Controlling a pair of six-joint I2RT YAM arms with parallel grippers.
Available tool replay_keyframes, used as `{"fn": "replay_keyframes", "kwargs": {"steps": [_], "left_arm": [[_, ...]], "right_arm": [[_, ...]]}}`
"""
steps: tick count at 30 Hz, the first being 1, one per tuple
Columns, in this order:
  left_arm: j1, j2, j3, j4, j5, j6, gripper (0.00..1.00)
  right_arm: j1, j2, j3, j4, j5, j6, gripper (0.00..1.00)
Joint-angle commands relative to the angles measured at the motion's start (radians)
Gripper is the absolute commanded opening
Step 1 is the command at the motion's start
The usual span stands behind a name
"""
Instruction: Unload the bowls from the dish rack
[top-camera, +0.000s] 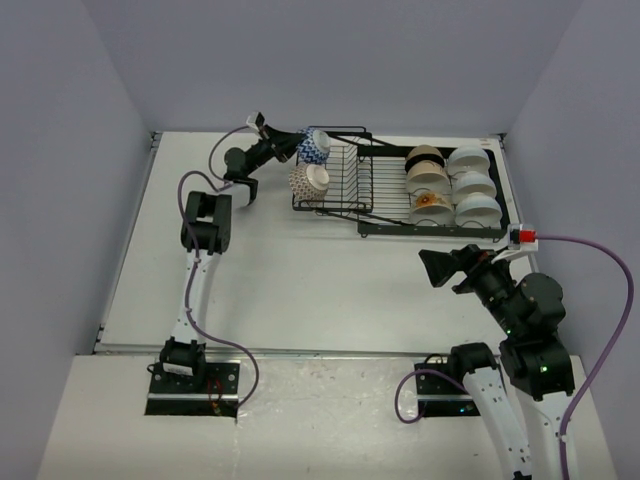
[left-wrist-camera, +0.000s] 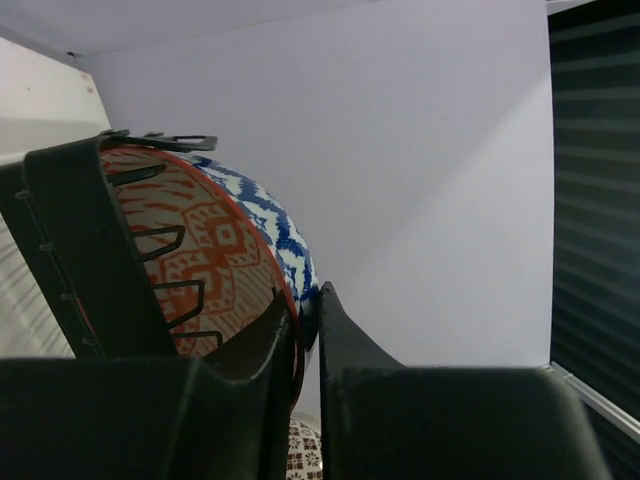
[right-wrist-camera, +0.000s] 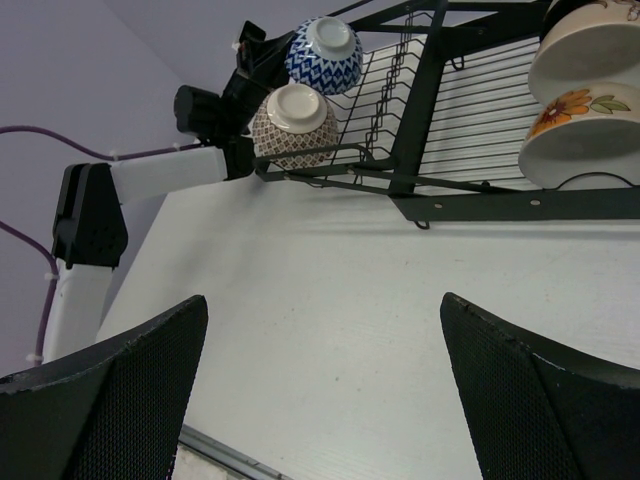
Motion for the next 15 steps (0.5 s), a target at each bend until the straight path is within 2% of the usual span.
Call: {"fn": "replay_keyframes", "kwargs": {"steps": [1,2,15], "left_arm": [[-0.005,0.01,0.037,0.05,0.007,-0.067,0.04],[-0.005,0.01,0.04,0.048,0.005,-0.069,0.0],[-0.011,-0.047,0.186,0.022,-0.003,-0.04,0.0]], "right_arm": [[0.004,-0.012,0.029,0.012,0.013,-0.004,0.99],[0.004,-0.011,0.029,0.014,0.012,-0.004,0.99],[0.004,-0.005,0.029,0.02,0.01,-0.004,0.99]]}}
